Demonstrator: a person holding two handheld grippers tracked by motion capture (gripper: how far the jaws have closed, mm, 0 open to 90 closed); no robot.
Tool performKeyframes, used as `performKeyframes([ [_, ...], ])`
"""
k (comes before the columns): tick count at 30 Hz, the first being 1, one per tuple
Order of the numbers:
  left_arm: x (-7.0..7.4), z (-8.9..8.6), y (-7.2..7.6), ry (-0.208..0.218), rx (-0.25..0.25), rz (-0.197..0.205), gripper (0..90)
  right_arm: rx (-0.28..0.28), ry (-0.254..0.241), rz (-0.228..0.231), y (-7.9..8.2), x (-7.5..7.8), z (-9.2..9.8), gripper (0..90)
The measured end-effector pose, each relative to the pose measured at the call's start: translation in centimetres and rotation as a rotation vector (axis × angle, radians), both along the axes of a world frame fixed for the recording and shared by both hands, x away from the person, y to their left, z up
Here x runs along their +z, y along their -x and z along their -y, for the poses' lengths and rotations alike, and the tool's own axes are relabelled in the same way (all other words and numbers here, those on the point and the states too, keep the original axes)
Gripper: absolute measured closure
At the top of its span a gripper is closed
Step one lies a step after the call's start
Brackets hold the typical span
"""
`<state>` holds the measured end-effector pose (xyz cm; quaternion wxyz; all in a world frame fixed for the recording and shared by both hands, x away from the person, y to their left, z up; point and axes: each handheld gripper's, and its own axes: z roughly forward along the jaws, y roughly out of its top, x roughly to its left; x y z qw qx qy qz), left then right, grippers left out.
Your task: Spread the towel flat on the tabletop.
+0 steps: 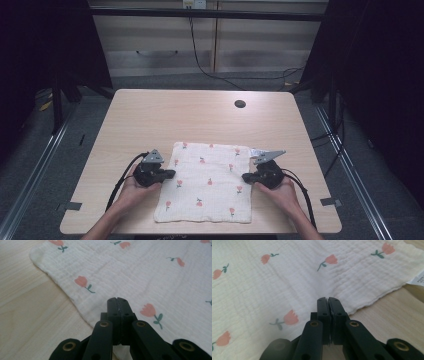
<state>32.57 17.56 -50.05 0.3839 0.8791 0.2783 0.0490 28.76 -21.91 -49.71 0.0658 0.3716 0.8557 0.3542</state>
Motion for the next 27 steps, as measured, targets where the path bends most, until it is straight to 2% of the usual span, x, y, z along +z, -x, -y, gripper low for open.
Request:
performKeyframes([
  [3,0.0,0.0,0.3,0.004,-0.003,-0.003,89.8,-0.002,-0.008,-0.002,0.1,0.0,0.1,87.8],
  [8,0.2,0.2,1.4,-0.019,-0.018,0.006,89.7,0.012,-0.005,-0.008,0.9,0.0,0.1,87.7],
  [13,0.3,0.4,1.9,-0.027,-0.033,0.003,88.7,0.015,-0.028,-0.019,1.1,-0.1,0.3,87.2],
  [14,0.3,0.4,1.9,-0.02,-0.029,0.001,88.2,0.016,-0.038,-0.022,1.1,-0.1,0.4,83.1],
  [18,0.3,0.4,1.8,-0.01,-0.037,-0.021,87.0,0.013,-0.028,-0.014,1.2,0.0,0.2,75.4],
  [19,0.3,0.4,1.9,-0.004,-0.037,-0.029,84.4,0.013,-0.033,-0.013,1.2,0.1,0.1,73.1],
  [22,0.4,0.3,1.8,0.007,-0.046,-0.037,78.8,-0.014,-0.069,0.009,0.5,0.9,0.8,70.0],
  [24,0.4,0.2,1.7,0.016,-0.042,-0.03,76.9,-0.026,-0.074,0.02,0.1,1.2,1.0,69.7],
  [25,0.6,0.1,1.5,0.039,-0.033,-0.03,75.4,-0.061,-0.09,0.034,-0.8,1.7,1.5,68.7],
  [27,0.9,-0.1,1.3,0.05,-0.013,-0.015,74.8,-0.081,-0.087,0.044,-1.9,1.9,1.7,68.2],
])
